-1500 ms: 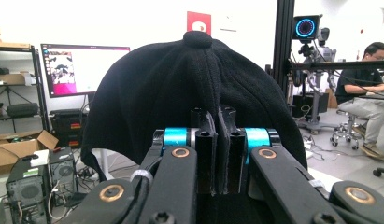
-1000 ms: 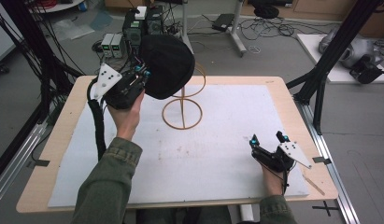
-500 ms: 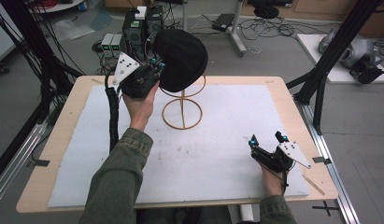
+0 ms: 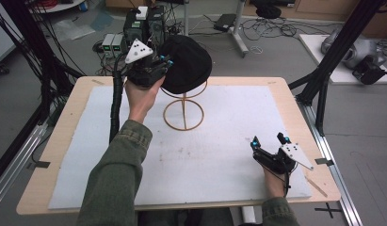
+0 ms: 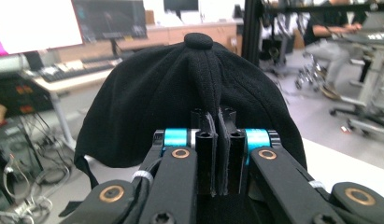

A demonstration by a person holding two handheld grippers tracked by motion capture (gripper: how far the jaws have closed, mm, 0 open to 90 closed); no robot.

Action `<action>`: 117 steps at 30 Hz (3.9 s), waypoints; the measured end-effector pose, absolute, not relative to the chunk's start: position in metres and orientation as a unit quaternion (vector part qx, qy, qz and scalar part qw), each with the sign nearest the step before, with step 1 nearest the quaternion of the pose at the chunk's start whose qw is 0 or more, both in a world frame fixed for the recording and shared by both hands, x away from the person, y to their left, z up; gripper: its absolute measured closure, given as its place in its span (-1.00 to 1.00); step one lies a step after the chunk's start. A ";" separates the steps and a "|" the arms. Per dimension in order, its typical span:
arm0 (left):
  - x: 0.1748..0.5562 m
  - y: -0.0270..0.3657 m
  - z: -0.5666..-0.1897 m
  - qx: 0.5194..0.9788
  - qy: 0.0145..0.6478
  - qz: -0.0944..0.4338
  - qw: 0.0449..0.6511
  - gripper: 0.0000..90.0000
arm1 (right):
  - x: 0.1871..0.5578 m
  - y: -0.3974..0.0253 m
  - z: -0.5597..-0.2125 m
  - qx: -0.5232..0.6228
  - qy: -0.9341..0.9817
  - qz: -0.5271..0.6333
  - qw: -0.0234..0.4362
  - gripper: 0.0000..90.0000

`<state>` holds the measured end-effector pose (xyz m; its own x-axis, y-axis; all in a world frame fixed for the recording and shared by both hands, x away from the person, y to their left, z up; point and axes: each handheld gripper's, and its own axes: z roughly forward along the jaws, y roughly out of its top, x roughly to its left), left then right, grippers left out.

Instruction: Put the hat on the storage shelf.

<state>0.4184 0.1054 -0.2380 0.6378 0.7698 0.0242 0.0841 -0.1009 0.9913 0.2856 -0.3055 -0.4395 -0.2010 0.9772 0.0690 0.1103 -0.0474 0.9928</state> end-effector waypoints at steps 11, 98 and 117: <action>0.424 0.105 -0.242 0.710 0.327 0.253 0.571 0.92 | 0.285 -0.304 -0.439 0.485 0.561 0.537 0.403 -0.86; 0.356 0.192 -0.284 0.618 0.392 0.366 0.574 -0.55 | 0.287 -0.302 -0.439 0.495 0.561 0.524 0.407 -0.86; 0.320 0.219 -0.316 0.573 0.408 0.403 0.585 -0.56 | 0.286 -0.300 -0.440 0.493 0.554 0.528 0.415 -0.86</action>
